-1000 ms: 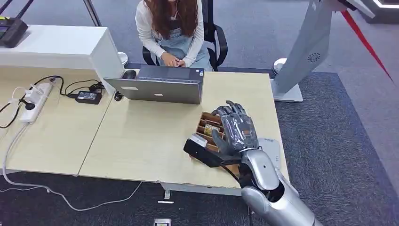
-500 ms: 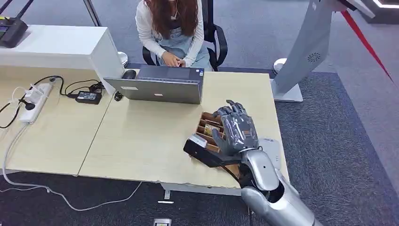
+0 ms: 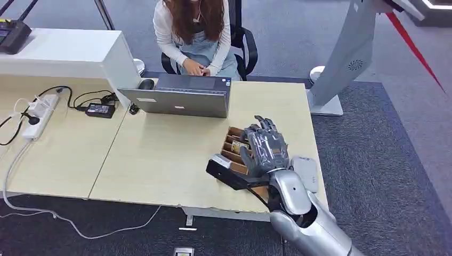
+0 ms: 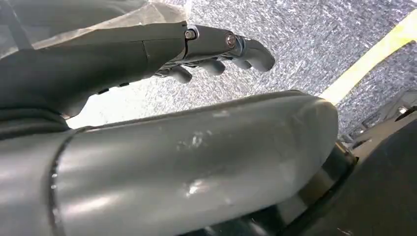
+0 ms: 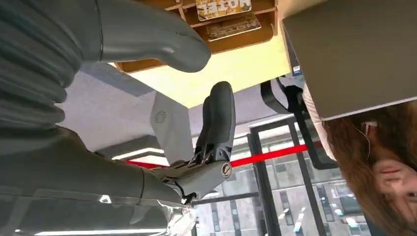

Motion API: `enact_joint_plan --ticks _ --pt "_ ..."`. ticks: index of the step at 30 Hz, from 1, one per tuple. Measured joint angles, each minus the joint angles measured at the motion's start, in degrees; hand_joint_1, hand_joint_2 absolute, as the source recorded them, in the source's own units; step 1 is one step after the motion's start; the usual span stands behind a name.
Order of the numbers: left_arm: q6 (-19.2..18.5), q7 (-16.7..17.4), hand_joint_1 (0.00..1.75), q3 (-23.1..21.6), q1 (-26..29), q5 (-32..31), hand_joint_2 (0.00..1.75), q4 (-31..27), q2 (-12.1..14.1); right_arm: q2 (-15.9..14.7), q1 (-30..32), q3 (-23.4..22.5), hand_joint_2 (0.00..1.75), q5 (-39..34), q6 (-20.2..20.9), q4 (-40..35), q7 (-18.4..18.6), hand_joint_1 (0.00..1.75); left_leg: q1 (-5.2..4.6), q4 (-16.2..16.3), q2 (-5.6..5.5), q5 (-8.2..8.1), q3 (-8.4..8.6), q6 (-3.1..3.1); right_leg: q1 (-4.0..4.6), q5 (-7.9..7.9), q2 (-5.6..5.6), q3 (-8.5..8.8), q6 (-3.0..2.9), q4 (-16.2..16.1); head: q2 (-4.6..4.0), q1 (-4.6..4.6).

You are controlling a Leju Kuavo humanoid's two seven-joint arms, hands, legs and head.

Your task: Pass the card to the sensor for recognition and then transmit it.

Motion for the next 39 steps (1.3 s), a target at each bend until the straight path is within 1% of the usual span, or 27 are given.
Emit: enact_joint_plan --ticks 5,8,9,12,16,21,23,24,28,38,39 --pt "0.00 -0.11 0.00 -0.02 0.00 0.00 0.00 0.00 -0.02 0.35 -0.40 0.02 1.75 0.00 -0.96 1.64 -0.09 0.94 0.00 0.00 0.00 0.00 0.00 0.00 0.00 0.00 0.00 0.00 0.00 0.00 0.00 0.00" --pt "0.02 -0.17 0.00 0.00 0.01 0.02 0.00 0.00 0.00 0.52 -0.49 0.02 1.75 0.02 -1.59 2.32 -0.13 0.89 0.00 0.00 -0.01 0.00 -0.01 0.00 0.00 0.00 0.00 0.00 0.00 0.00 0.00 0.00" --pt "0.02 -0.20 0.00 0.00 0.01 0.07 0.00 0.00 0.00 0.52 -0.53 0.02 1.75 0.02 -1.75 2.56 -0.15 0.91 0.00 0.00 0.00 0.00 0.00 0.00 0.00 0.00 0.00 0.00 0.00 0.00 0.00 0.00" --pt "0.02 -0.22 0.00 0.00 0.01 0.24 0.00 0.00 -0.02 0.52 -0.56 0.02 1.75 0.04 -2.30 3.21 -0.15 0.86 0.00 0.00 0.00 0.00 0.00 0.00 0.00 0.00 0.00 0.00 0.00 0.00 0.00 0.00" --pt "0.04 -0.22 0.00 0.00 0.01 0.24 0.00 0.00 -0.02 0.52 -0.58 0.02 1.75 0.13 -2.73 4.07 -0.15 0.72 0.00 0.00 0.00 0.00 0.00 0.00 0.00 0.00 0.00 0.00 0.00 0.00 0.00 0.00" --pt "0.42 -0.22 0.00 0.00 0.02 0.13 0.00 0.00 -0.02 0.52 -0.59 -0.09 1.75 0.17 -3.54 5.01 0.04 0.72 0.00 0.00 0.00 0.00 0.00 0.00 0.00 0.00 0.00 0.00 0.00 0.00 0.00 0.00" --pt "0.55 -0.22 0.00 0.00 0.02 0.07 0.00 0.00 -0.02 0.52 -0.59 -0.22 1.75 0.22 -3.76 5.36 0.77 0.72 0.00 0.00 0.00 0.00 0.00 0.00 0.00 0.00 0.00 0.00 0.00 0.00 0.00 0.00" --pt "0.55 -0.22 0.00 0.00 0.02 0.07 0.00 0.00 -0.02 0.57 -0.58 -0.37 1.75 0.44 -3.74 5.49 1.22 0.70 0.00 0.00 0.00 0.00 0.00 0.00 0.00 0.00 0.00 0.00 0.00 0.00 0.00 0.00" --pt "0.63 -0.22 0.00 -0.02 0.02 0.00 0.00 0.00 -0.02 0.74 -0.58 -0.63 1.75 0.98 -3.47 5.68 2.38 0.72 0.00 0.00 0.00 0.00 0.00 0.00 0.00 0.00 0.00 0.00 0.00 0.00 0.00 0.00" --pt "0.79 -0.22 0.00 0.00 0.05 -0.09 0.00 0.00 -0.02 0.79 -0.58 -1.97 1.75 1.14 -3.47 6.38 3.83 0.68 0.00 0.01 0.01 0.00 0.02 0.00 0.00 0.00 0.00 0.00 0.00 0.00 0.00 0.00" --pt "0.79 -0.22 0.00 0.00 0.04 -0.09 0.00 0.00 -0.02 0.76 -0.58 -2.06 1.75 1.14 -3.45 6.47 4.07 0.70 0.00 0.01 0.02 0.00 0.02 0.00 0.00 0.00 0.00 0.00 0.00 0.00 0.00 0.00"
